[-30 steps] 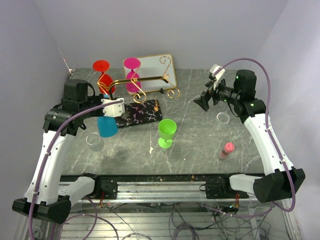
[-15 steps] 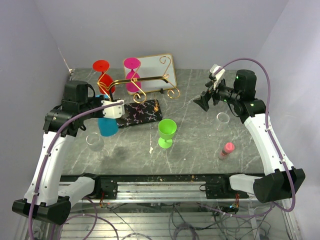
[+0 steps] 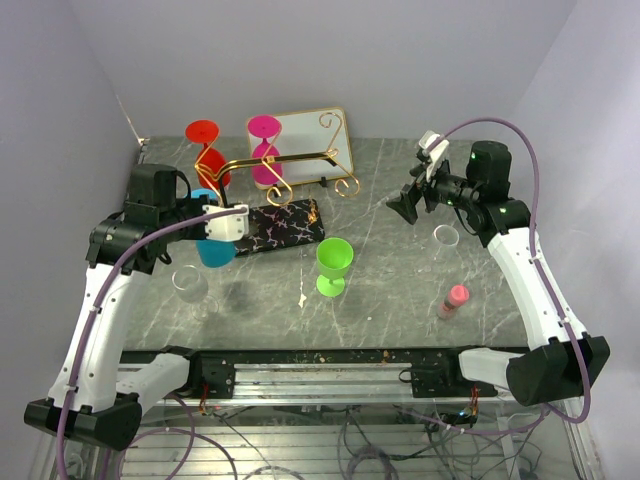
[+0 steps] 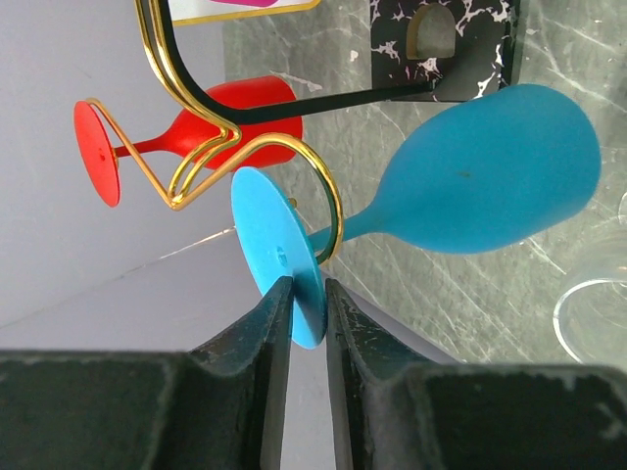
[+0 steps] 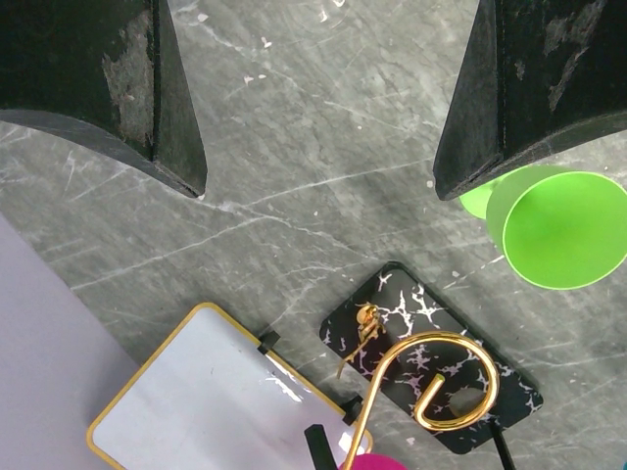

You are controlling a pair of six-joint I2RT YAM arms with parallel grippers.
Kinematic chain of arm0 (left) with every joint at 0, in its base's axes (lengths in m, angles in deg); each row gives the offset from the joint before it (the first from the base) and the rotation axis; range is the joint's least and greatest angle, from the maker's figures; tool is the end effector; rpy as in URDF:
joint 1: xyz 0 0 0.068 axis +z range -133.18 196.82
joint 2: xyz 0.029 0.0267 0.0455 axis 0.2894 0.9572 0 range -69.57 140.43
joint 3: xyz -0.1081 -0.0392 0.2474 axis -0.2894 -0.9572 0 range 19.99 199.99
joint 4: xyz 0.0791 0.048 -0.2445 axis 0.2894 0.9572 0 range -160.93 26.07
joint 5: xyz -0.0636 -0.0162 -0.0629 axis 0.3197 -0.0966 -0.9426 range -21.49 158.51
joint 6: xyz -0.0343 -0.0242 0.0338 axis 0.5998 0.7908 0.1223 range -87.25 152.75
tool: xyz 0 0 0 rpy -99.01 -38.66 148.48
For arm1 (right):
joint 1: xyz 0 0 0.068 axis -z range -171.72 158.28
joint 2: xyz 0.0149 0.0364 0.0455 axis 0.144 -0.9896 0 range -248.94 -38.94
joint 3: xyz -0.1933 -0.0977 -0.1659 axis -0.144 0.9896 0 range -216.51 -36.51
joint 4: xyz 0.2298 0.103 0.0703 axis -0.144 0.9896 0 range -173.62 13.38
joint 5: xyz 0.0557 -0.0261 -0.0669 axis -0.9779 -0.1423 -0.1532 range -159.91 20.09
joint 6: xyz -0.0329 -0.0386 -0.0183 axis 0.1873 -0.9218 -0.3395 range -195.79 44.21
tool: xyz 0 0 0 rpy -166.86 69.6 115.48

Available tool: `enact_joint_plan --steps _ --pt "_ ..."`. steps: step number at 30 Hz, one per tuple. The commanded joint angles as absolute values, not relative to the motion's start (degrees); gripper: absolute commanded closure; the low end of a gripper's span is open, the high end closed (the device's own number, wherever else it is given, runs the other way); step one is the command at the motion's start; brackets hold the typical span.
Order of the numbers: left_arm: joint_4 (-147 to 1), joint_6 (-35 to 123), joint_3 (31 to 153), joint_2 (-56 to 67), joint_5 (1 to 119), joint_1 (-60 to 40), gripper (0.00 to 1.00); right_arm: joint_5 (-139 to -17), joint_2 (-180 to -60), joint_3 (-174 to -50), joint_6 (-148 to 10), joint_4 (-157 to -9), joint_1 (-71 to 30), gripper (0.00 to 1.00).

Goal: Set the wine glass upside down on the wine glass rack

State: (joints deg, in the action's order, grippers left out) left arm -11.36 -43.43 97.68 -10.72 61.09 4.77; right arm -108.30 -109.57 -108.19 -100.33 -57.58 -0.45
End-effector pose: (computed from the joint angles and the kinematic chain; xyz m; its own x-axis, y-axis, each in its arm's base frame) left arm 0.1739 -0.0417 0.4040 0.1415 0.9544 -0.2630 0.6921 0.0945 0.7156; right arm 0.2622 0.0627 0.3840 -0.0993 -0.3445 -0.9335 -0.7878 0.6003 -0.1377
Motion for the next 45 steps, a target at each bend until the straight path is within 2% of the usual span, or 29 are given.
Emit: enact_joint_plan --steps 1,19,30,35,36,37,45 --pt "-9.95 -44.24 96.75 -11.78 62.06 4.46 0.70 -109.11 -109.43 -107.79 -100.85 -58.31 -0.23 0.00" --pt "-7.89 -45.51 96.87 -12.13 61.78 4.45 0.54 -109.33 -109.51 -107.70 -101.00 -58.22 -0.20 0.00" --pt "-3.77 -45.69 100.64 -12.33 59.39 4.46 0.30 -109.81 -109.98 -107.76 -101.71 -57.87 -0.24 0.00" --pt "-3.29 -42.97 104.00 -12.39 55.01 4.49 0.15 -109.93 -110.80 -109.96 -102.22 -54.98 -0.33 0.01" --pt "-3.56 -41.81 104.67 -12.43 53.74 4.48 0.03 -109.90 -110.95 -110.70 -102.57 -53.98 -0.35 0.01" --pt "-4.00 -40.18 105.16 -12.62 51.76 4.51 0.01 -109.89 -111.12 -111.91 -103.06 -52.97 -0.37 0.01" --pt "-10.76 -26.27 106.64 -13.31 44.37 4.50 0.01 -112.11 -113.12 -116.59 -108.54 -41.85 -3.16 0.06"
